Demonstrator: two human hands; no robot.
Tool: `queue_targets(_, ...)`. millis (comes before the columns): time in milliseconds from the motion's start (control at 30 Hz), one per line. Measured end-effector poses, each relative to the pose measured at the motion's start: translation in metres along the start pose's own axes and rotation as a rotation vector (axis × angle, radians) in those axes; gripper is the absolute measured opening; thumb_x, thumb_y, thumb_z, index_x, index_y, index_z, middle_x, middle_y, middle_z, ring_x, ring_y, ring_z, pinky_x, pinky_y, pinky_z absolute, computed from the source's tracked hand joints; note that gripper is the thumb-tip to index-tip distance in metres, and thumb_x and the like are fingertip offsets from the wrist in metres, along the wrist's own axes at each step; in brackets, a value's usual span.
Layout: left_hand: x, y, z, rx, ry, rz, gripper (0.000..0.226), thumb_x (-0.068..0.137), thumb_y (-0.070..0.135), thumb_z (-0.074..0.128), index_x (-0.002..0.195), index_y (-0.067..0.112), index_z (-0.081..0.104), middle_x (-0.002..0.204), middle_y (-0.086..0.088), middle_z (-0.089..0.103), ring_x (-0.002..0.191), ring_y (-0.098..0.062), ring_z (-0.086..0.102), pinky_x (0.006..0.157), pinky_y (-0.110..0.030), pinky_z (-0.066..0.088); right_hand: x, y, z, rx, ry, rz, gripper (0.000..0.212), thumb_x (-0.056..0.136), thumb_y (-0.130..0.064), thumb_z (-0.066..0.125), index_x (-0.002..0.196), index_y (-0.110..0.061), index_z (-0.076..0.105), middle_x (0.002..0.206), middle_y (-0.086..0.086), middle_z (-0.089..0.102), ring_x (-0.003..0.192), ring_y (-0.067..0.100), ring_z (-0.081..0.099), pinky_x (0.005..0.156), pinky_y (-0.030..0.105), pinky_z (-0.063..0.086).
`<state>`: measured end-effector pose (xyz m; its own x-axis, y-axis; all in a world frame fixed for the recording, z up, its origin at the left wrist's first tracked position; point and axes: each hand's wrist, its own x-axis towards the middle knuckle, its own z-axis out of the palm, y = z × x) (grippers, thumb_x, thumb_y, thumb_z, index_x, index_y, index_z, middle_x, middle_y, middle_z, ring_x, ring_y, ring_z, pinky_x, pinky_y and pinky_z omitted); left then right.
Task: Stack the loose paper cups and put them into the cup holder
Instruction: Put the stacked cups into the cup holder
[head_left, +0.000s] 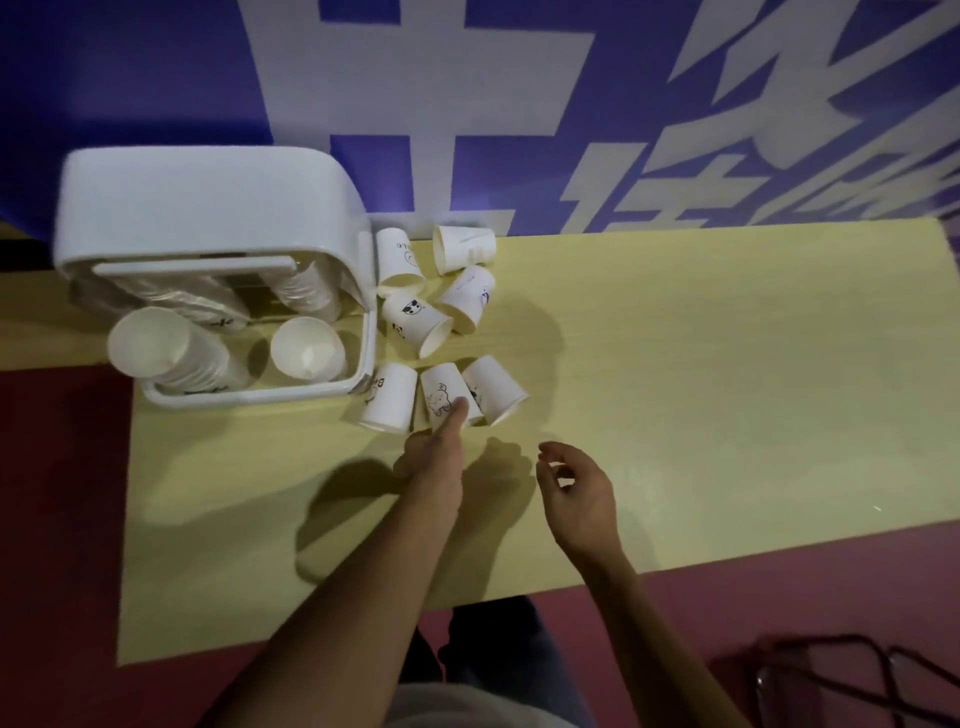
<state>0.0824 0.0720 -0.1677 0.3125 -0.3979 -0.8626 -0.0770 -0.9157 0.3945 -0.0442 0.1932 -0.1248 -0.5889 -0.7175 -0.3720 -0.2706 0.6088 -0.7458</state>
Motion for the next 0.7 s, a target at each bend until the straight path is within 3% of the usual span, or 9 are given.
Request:
queue_targets(67,-0.004,0.000,0.007,-0.006,-0.011,0.013,0.102,0.032,0.093,0.067,0.099,0.015,0.071,0.107,-0.009,0.074,0.103,-0.031,0.068,0.097,-0.045,0.056,0.009,0.006,-0.006,-0.040,-0.034,-0.012,0.026,0.097,-0.021,0.067,0.122,-0.018,0.070,0.118,-0.002,0.070,0.089,0.001,0.066,0.070,0.005,0.046)
queue_targets(133,-0.035,0.015,0.004,-0.133,-0.008,0.020,0.077,0.061,0.068,0.085,0.110,0.011,0.068,0.114,-0.009,0.074,0.098,-0.028,0.070,0.087,-0.037,0.057,0.018,0.008,-0.009,-0.069,-0.078,0.004,0.041,0.094,-0.028,0.072,0.132,-0.018,0.063,0.123,-0.002,0.066,0.093,0.004,0.064,0.072,0.007,0.047)
queue_targets(200,-0.050,0.021,0.003,-0.219,0.028,0.057,0.055,0.077,0.033,0.089,0.116,0.005,0.063,0.113,-0.010,0.072,0.086,-0.023,0.068,0.068,-0.026,0.053,0.029,0.008,-0.007,-0.093,-0.135,0.009,0.066,0.087,-0.035,0.080,0.144,-0.016,0.051,0.134,-0.001,0.057,0.104,0.013,0.061,0.084,0.020,0.051)
queue_targets(300,-0.061,0.017,-0.001,-0.177,0.073,0.146,0.049,0.081,0.020,0.086,0.116,0.002,0.057,0.105,-0.010,0.068,0.070,-0.012,0.060,0.045,-0.010,0.042,0.050,0.006,0.003,-0.137,-0.186,-0.051,0.101,0.074,-0.040,0.089,0.154,-0.009,0.035,0.147,0.010,0.046,0.130,0.026,0.050,0.107,0.041,0.047)
queue_targets(333,-0.066,0.016,-0.004,-0.146,0.088,0.176,0.048,0.080,0.021,0.087,0.113,0.006,0.055,0.103,-0.008,0.067,0.071,-0.010,0.060,0.048,-0.012,0.044,0.057,0.003,0.007,-0.130,-0.195,-0.058,0.108,0.071,-0.039,0.091,0.156,-0.008,0.031,0.150,0.013,0.044,0.135,0.029,0.046,0.111,0.041,0.043)
queue_targets(467,-0.075,0.007,-0.022,-0.008,0.104,0.395,0.053,0.069,0.034,0.091,0.110,0.025,0.059,0.108,0.001,0.071,0.095,-0.021,0.069,0.088,-0.040,0.057,0.081,-0.010,0.018,-0.109,-0.157,-0.081,0.115,0.067,-0.033,0.095,0.157,-0.008,0.027,0.151,0.017,0.044,0.138,0.034,0.043,0.112,0.040,0.037)
queue_targets(600,-0.086,0.012,-0.044,0.118,0.094,0.584,0.066,0.062,0.051,0.087,0.119,0.041,0.055,0.121,0.009,0.066,0.110,-0.015,0.066,0.097,-0.042,0.056,0.103,-0.014,0.022,-0.097,-0.108,-0.151,0.106,0.069,-0.030,0.093,0.154,-0.006,0.034,0.146,0.016,0.051,0.133,0.036,0.048,0.110,0.043,0.039)
queue_targets(700,-0.094,0.020,-0.058,0.198,0.110,0.689,0.076,0.062,0.057,0.089,0.127,0.039,0.054,0.125,0.012,0.064,0.115,-0.015,0.063,0.100,-0.044,0.054,0.113,-0.016,0.020,-0.119,-0.106,-0.183,0.087,0.075,-0.030,0.088,0.146,-0.003,0.044,0.137,0.014,0.058,0.121,0.038,0.057,0.103,0.050,0.047)
